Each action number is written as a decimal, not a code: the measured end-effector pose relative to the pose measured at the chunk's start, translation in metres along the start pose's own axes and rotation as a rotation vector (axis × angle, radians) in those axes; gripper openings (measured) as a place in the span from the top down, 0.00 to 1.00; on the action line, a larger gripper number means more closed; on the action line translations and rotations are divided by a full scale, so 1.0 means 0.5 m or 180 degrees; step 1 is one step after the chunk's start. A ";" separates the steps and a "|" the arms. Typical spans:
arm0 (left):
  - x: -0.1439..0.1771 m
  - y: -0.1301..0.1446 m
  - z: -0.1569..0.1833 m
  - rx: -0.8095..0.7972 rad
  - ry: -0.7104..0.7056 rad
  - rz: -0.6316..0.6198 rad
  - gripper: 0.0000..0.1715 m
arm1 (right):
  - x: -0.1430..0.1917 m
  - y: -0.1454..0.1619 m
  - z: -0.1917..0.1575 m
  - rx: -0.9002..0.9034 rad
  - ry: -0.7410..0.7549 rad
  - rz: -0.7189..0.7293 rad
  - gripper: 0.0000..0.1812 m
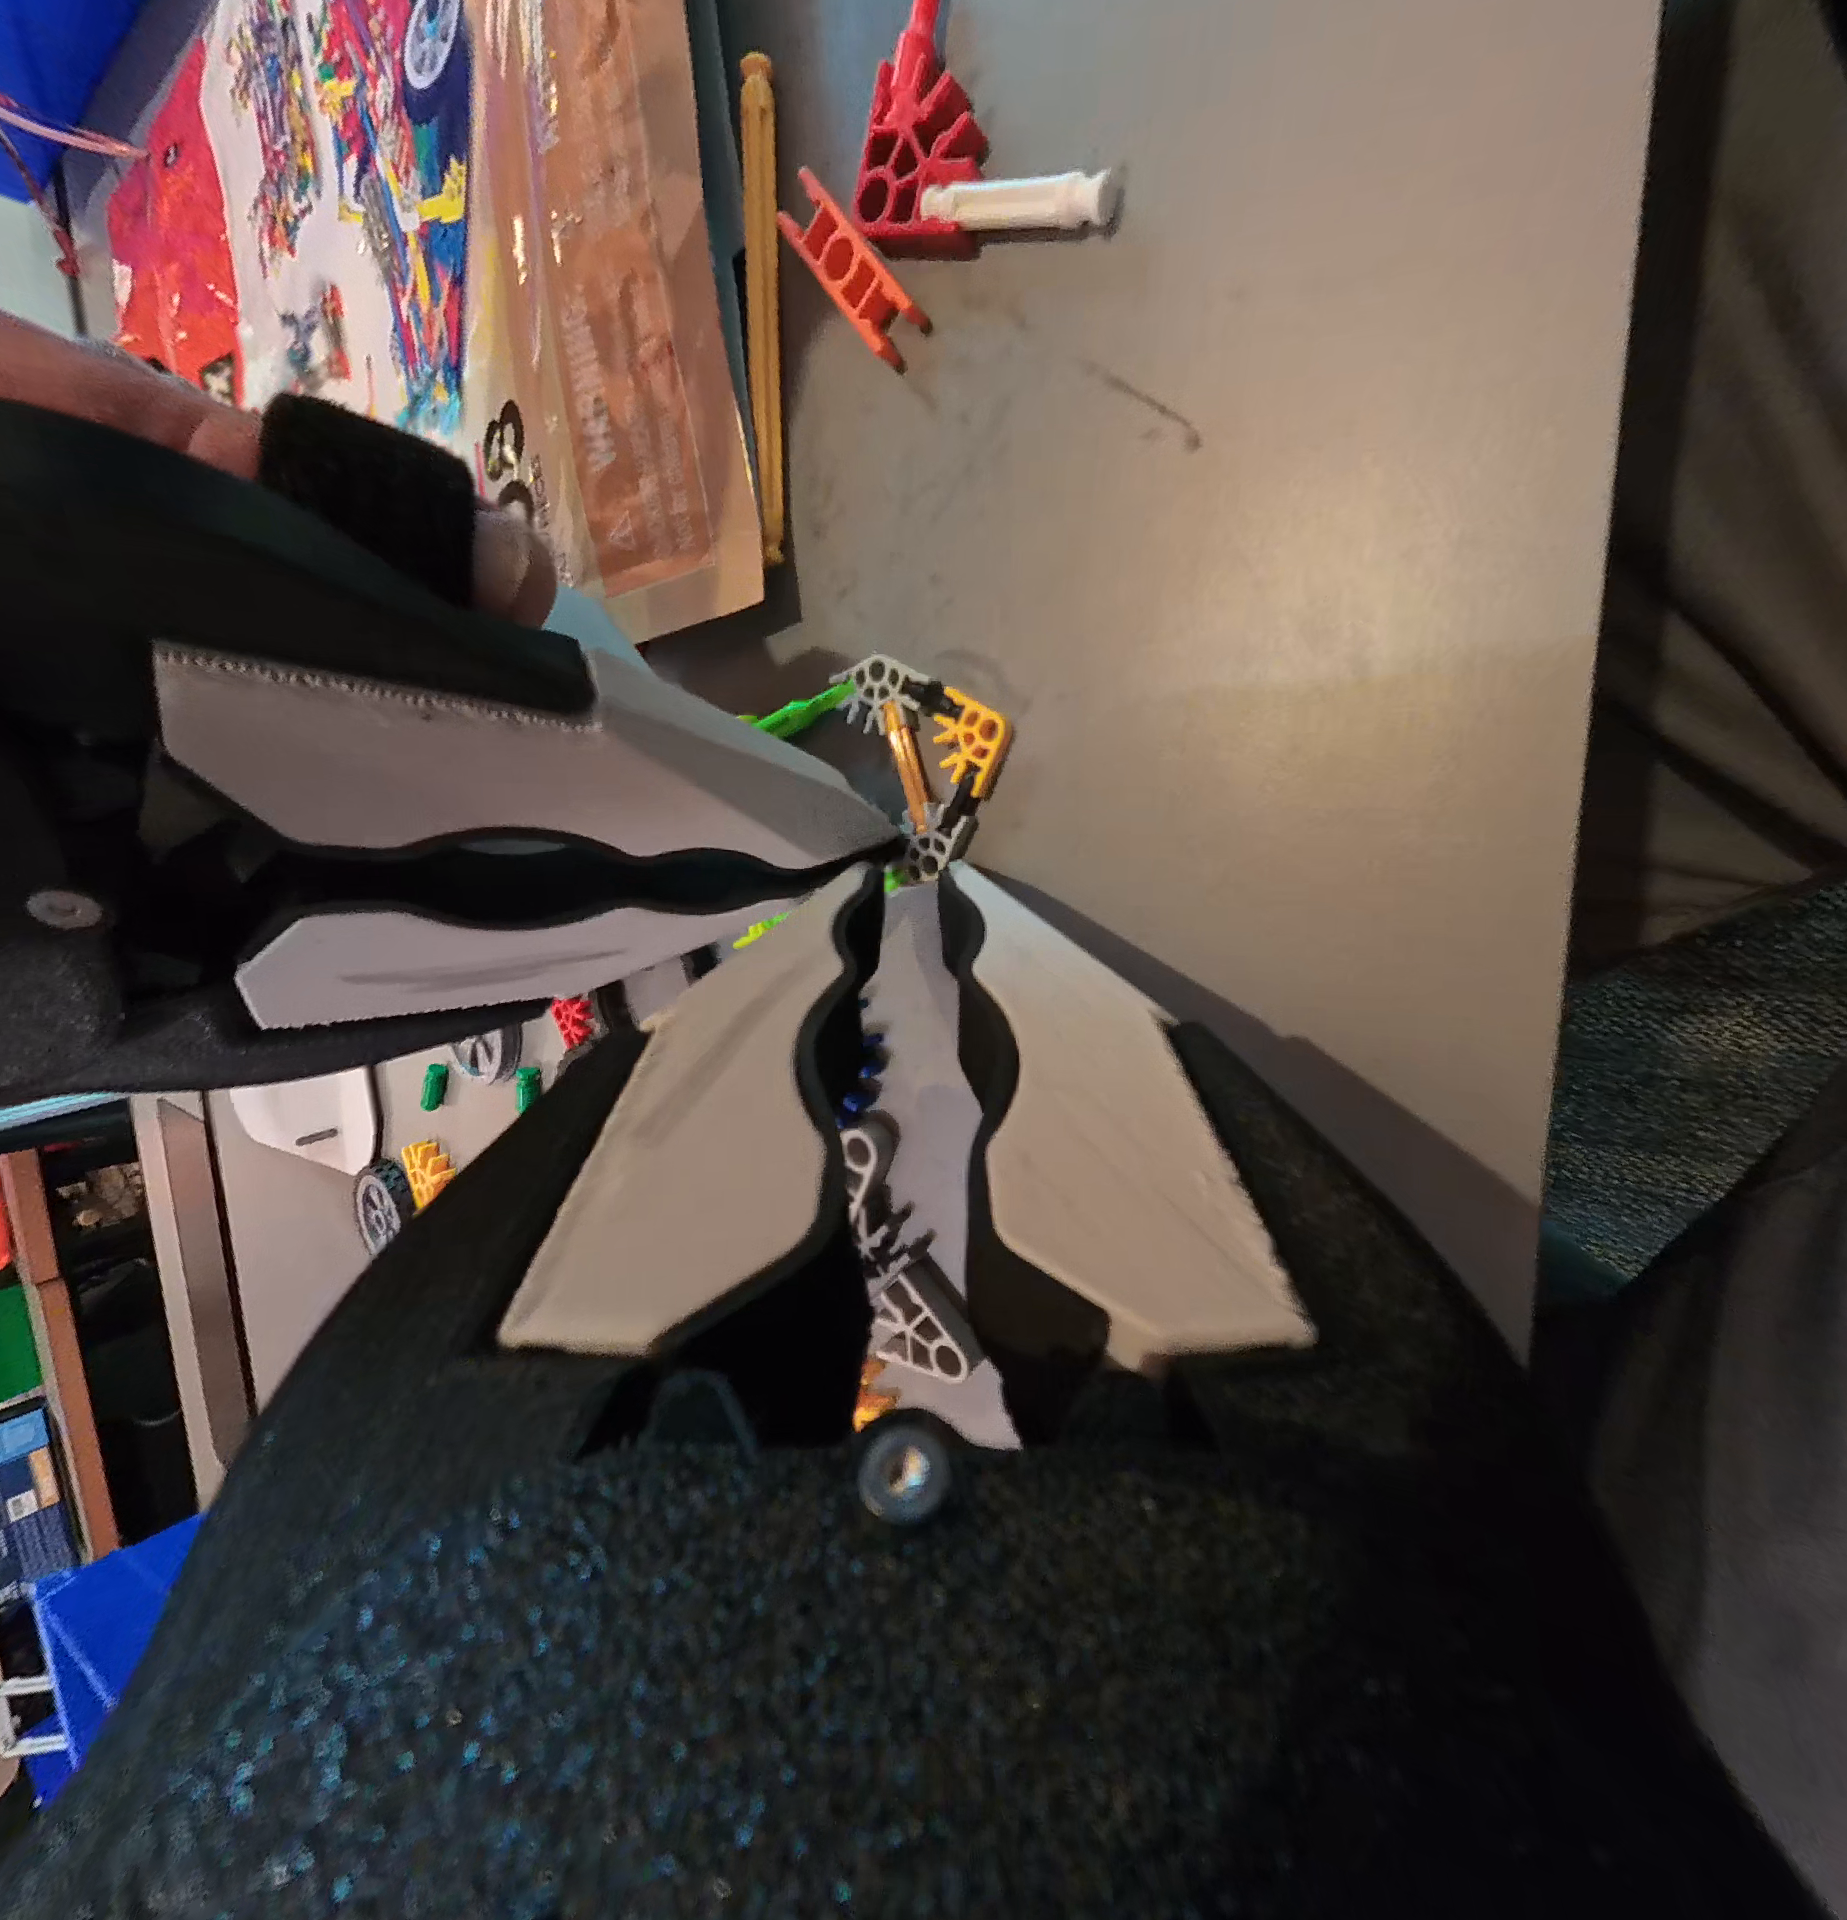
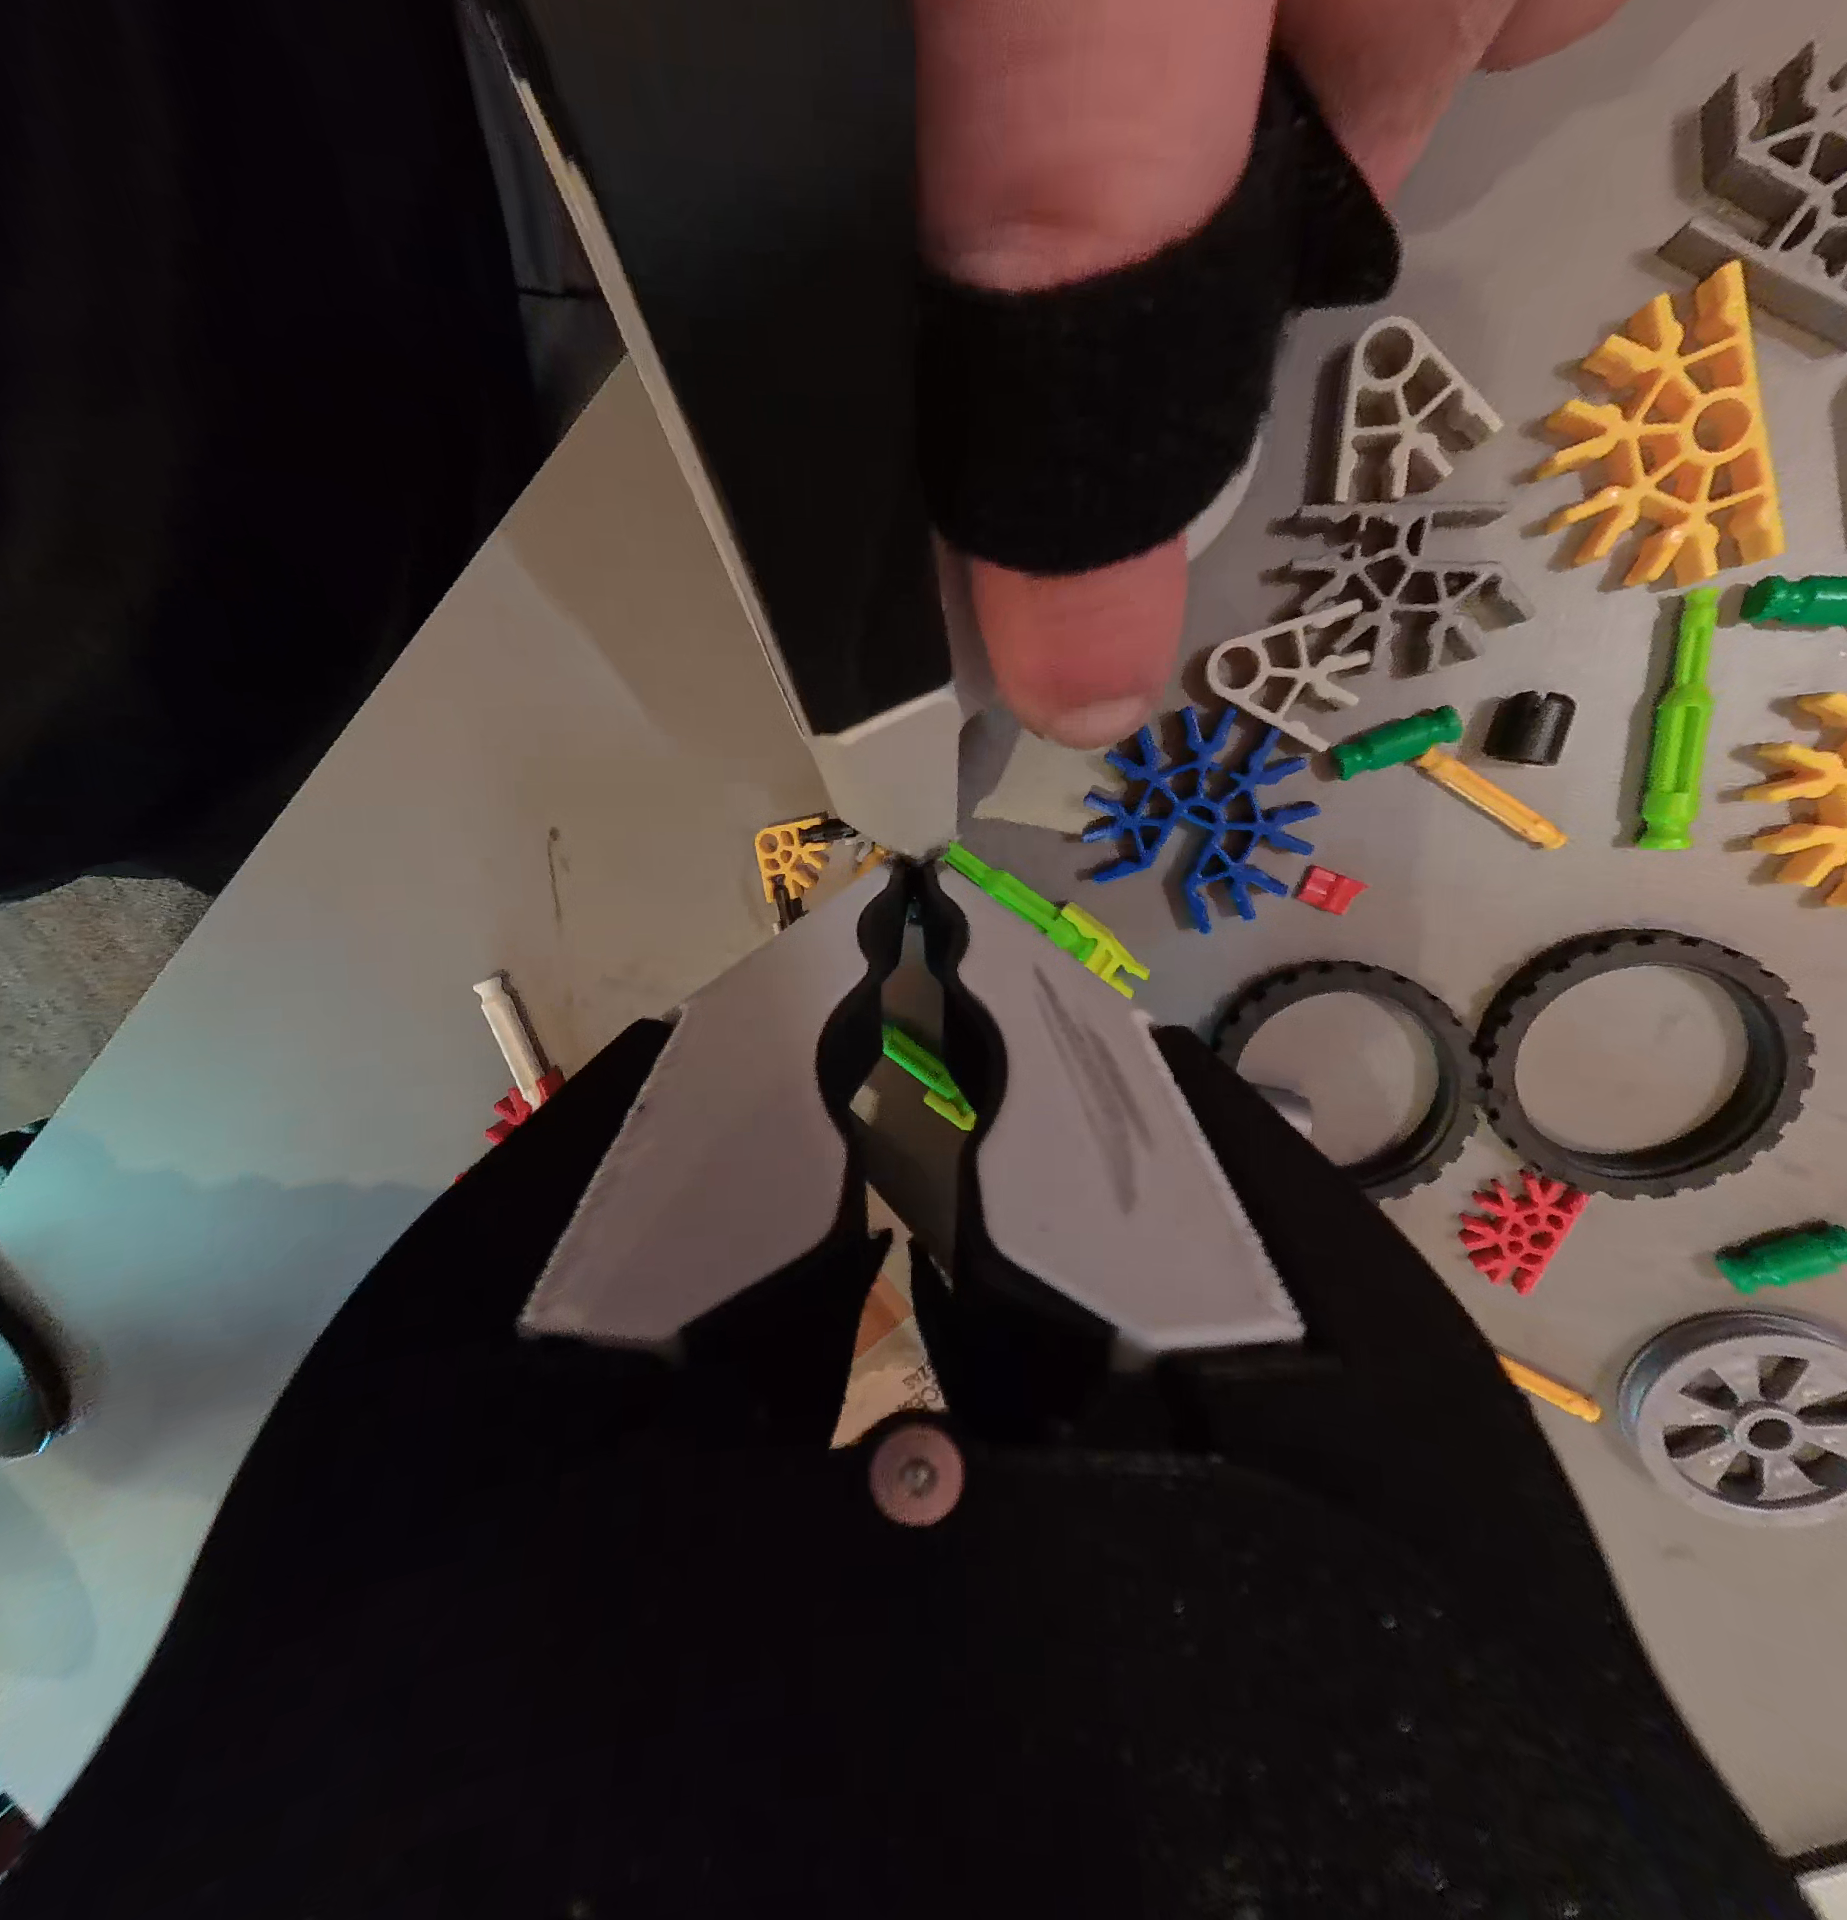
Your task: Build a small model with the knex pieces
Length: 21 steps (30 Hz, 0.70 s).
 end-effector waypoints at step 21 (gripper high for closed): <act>-0.002 -0.019 -0.003 -0.0239 0.0270 -0.0218 0.97 | -0.003 0.007 -0.006 0.0029 0.0037 0.0164 0.98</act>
Point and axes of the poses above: each gripper's, where its closed fingertips meet, x back along the fingers, y out of its underside, z = x × y across the jaws, the point moved 9 cm from there along x, back along the fingers, and after that the axes turned 4 degrees about z, right-handed, at the moved point
